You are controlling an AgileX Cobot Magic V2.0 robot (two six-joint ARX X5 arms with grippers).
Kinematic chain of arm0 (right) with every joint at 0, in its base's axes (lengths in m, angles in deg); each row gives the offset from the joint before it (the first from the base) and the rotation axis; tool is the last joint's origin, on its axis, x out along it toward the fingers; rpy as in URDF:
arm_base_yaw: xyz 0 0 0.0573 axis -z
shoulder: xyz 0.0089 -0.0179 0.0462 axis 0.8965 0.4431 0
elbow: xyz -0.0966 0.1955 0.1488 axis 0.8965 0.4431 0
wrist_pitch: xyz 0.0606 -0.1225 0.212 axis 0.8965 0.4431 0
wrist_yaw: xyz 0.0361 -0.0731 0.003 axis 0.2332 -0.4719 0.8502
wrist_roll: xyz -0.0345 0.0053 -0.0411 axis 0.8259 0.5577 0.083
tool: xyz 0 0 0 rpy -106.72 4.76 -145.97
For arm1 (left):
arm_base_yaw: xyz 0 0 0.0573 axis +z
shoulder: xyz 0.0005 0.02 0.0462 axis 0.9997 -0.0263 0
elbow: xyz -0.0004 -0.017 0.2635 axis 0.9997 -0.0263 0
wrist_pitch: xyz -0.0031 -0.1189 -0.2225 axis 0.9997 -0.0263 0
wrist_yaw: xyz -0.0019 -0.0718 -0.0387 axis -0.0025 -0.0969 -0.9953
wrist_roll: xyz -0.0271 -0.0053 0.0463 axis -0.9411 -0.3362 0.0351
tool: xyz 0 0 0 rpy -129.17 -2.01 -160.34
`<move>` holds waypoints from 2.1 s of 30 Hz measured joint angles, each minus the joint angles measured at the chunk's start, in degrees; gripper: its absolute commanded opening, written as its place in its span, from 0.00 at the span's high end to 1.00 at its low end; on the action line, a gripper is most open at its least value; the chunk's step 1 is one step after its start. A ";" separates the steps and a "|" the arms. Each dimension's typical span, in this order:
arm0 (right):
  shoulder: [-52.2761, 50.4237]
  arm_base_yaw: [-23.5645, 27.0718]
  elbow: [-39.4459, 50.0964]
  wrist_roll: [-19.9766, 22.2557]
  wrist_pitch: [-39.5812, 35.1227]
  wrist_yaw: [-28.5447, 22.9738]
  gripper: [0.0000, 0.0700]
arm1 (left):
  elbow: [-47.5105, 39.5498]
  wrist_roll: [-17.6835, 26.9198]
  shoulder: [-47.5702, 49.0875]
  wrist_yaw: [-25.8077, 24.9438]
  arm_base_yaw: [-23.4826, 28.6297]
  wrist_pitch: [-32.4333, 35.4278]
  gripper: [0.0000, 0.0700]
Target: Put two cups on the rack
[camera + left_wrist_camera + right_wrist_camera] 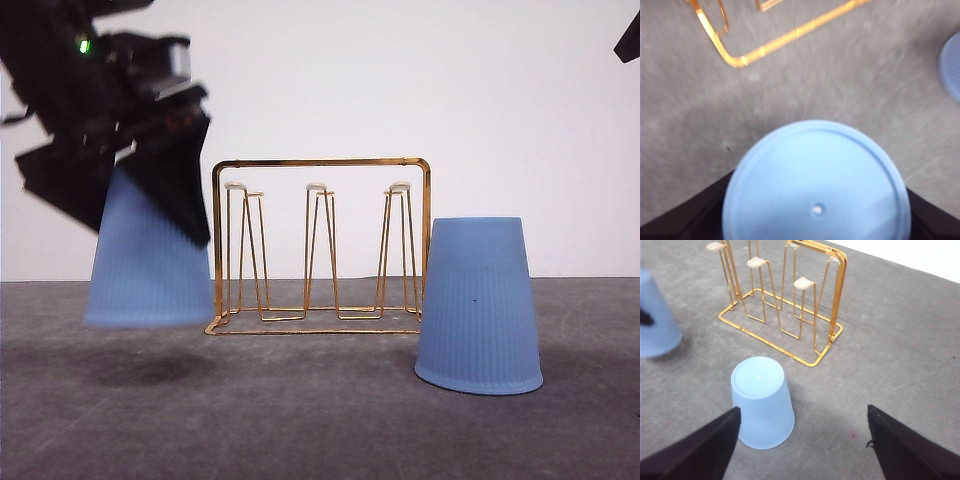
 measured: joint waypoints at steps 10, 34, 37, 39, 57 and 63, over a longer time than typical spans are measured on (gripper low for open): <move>0.00 0.00 0.00 0.00 0.00 0.00 0.27 | 18.24 -0.22 0.10 8.63 0.15 -3.56 0.40; 0.00 0.00 0.00 0.00 0.00 0.00 0.27 | 20.21 -1.92 -12.31 6.35 2.38 5.50 0.40; 0.00 0.00 0.00 0.00 0.00 0.00 0.27 | 20.21 -1.92 -15.54 6.34 2.38 6.30 0.40; 0.00 0.00 0.00 0.00 0.00 0.00 0.27 | 20.21 -1.92 -17.36 6.34 2.38 7.18 0.40; 0.00 0.00 0.00 0.00 -0.21 0.00 0.27 | 20.21 -1.92 -22.45 6.28 2.38 7.63 0.16; 0.00 0.00 0.00 0.00 -0.44 0.00 0.27 | 25.56 -1.89 -21.93 3.36 3.21 -5.69 0.24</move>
